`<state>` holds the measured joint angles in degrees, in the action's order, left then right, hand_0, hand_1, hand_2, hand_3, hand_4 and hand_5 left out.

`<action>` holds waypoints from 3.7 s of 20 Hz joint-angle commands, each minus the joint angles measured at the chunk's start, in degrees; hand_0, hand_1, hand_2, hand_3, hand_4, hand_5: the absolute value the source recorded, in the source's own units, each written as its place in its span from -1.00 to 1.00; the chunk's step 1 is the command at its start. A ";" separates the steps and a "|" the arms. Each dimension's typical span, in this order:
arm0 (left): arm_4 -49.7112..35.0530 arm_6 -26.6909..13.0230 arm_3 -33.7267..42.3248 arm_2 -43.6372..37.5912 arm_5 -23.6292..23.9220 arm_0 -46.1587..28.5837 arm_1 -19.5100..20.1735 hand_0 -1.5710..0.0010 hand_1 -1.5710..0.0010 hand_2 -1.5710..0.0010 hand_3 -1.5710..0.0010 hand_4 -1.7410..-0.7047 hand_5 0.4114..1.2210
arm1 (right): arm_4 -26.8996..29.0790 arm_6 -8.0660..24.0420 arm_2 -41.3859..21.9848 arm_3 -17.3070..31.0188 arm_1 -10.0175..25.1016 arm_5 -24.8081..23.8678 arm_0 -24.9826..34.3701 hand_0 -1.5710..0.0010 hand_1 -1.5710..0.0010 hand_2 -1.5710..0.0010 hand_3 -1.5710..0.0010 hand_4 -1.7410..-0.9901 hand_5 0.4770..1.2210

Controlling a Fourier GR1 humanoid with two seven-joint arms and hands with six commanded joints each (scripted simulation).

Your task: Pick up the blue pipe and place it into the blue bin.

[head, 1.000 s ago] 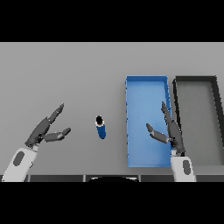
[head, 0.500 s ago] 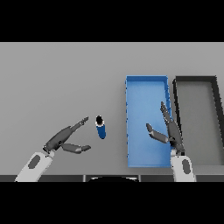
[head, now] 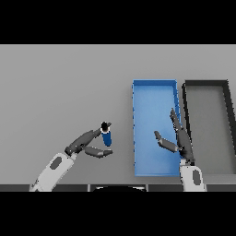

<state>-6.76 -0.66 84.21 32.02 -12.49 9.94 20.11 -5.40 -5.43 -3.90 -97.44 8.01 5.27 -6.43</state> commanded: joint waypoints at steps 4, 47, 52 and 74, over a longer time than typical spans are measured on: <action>3.58 4.08 -4.65 0.79 1.50 2.67 -2.88 1.00 1.00 1.00 1.00 0.29 -0.92 | -0.71 -0.88 -0.22 -0.10 0.01 -0.20 -1.04 1.00 1.00 1.00 1.00 0.26 -0.67; -2.73 2.42 6.29 3.26 4.08 7.70 -10.14 -1.00 -1.00 -1.00 -0.83 -0.98 1.00 | 6.59 -2.08 1.06 -2.88 1.78 5.42 -1.18 1.00 1.00 1.00 1.00 0.45 -0.66; -2.06 3.00 6.28 3.76 4.24 7.71 -10.02 -1.00 -1.00 -1.00 -0.83 -0.98 1.00 | 19.07 6.57 0.64 -11.02 9.69 15.73 3.07 1.00 1.00 1.00 1.00 0.31 -0.85; -4.76 4.17 4.15 2.98 1.77 9.57 -10.11 -1.00 -1.00 -1.00 -0.93 -0.98 1.00 | 23.56 25.58 -16.58 -8.27 6.04 25.82 32.36 1.00 1.00 1.00 1.00 0.38 -0.90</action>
<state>-11.64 3.55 88.37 35.00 -10.81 19.54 9.99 18.13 20.30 -20.50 -105.70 14.00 31.08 25.95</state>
